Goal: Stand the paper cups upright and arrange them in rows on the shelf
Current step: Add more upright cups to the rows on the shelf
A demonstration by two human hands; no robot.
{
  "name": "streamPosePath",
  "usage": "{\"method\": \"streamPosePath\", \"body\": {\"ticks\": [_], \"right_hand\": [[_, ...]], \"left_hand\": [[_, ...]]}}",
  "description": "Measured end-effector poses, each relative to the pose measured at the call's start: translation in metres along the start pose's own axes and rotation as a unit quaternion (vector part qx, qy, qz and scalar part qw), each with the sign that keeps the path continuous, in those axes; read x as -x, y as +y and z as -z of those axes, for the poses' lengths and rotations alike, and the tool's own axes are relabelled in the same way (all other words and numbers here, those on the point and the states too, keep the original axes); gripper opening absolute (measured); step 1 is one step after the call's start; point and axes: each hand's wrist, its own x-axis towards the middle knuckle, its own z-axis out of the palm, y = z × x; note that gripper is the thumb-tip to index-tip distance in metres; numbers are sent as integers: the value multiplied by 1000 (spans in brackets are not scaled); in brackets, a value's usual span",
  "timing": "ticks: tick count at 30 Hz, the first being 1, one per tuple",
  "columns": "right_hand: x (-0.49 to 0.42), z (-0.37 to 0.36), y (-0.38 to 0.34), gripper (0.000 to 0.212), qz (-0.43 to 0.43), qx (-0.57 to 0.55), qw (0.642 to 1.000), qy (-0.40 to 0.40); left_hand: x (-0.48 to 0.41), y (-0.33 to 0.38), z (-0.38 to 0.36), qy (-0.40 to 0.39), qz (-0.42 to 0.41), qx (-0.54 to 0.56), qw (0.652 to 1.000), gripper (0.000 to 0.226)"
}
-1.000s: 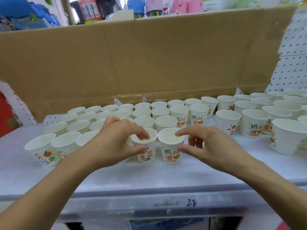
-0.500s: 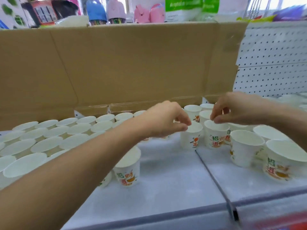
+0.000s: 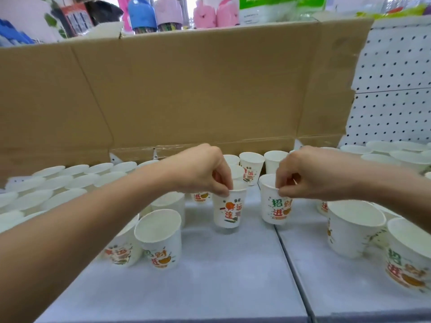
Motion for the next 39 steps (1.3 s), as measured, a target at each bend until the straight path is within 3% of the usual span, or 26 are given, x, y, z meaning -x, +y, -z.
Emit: {"method": "streamPosePath", "body": {"ticks": [5, 22, 25, 28, 32, 39], "right_hand": [[-29, -14, -30, 12, 65, 16, 998, -2], [-50, -32, -40, 12, 80, -32, 996, 6], [-45, -11, -24, 15, 52, -63, 994, 67], [-41, 17, 12, 7, 4, -94, 986, 138], [-47, 22, 57, 8, -69, -71, 993, 70], [-89, -9, 83, 13, -101, -58, 993, -27]], "left_hand": [[26, -25, -2, -11, 32, -4, 999, 5], [35, -44, -3, -15, 9, -99, 995, 14], [36, -47, 4, 9, 10, -58, 998, 26], [31, -48, 14, 40, 12, -11, 999, 22], [-5, -41, 16, 56, -6, -5, 998, 14], [-111, -16, -5, 53, -2, -43, 998, 18]]}}
